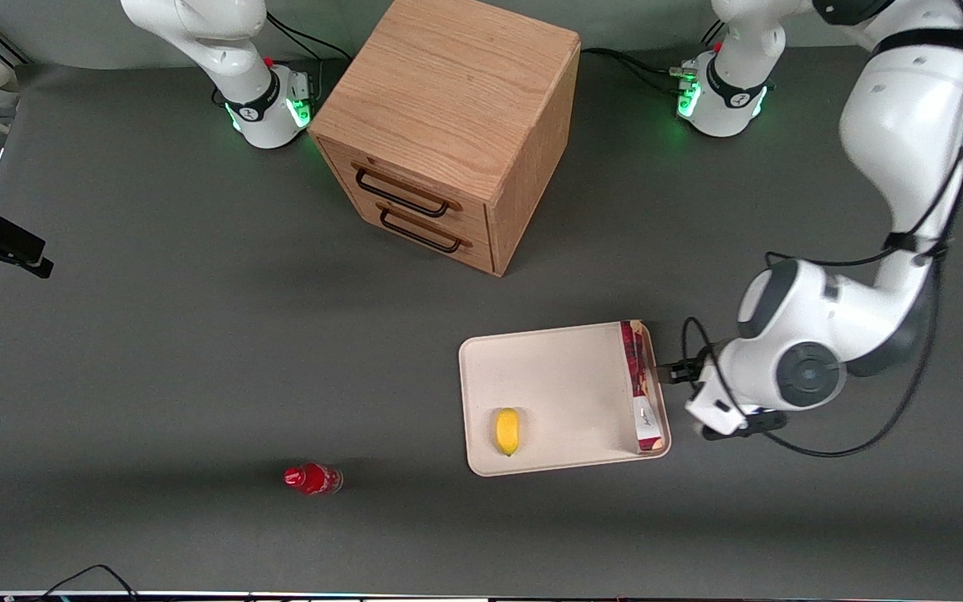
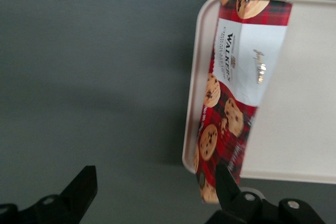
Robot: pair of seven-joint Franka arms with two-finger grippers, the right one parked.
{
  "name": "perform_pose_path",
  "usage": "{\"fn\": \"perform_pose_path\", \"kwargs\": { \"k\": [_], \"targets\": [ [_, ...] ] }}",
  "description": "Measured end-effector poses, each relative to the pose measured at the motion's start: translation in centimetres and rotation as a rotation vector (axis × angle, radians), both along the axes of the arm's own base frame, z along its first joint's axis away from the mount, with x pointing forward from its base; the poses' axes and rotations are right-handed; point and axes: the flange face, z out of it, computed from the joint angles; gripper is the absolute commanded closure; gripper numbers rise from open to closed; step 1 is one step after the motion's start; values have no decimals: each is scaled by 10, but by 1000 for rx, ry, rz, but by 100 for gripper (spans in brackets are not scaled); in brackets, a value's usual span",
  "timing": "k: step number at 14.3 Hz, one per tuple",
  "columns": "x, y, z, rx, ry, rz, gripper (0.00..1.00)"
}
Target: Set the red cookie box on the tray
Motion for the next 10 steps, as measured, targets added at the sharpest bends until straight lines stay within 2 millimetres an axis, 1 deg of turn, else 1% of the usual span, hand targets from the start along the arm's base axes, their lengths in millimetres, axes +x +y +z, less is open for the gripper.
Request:
{"fn": "perform_pose_path", "kwargs": {
  "k": [2, 5, 7, 10],
  "targets": [
    [-5, 26, 60, 21, 8, 16, 0],
    [-29, 61, 142, 70, 66, -59, 0],
    [-48, 92, 185, 54, 114, -132, 0],
    [-83, 153, 237, 4, 146, -191, 0]
  ]
}}
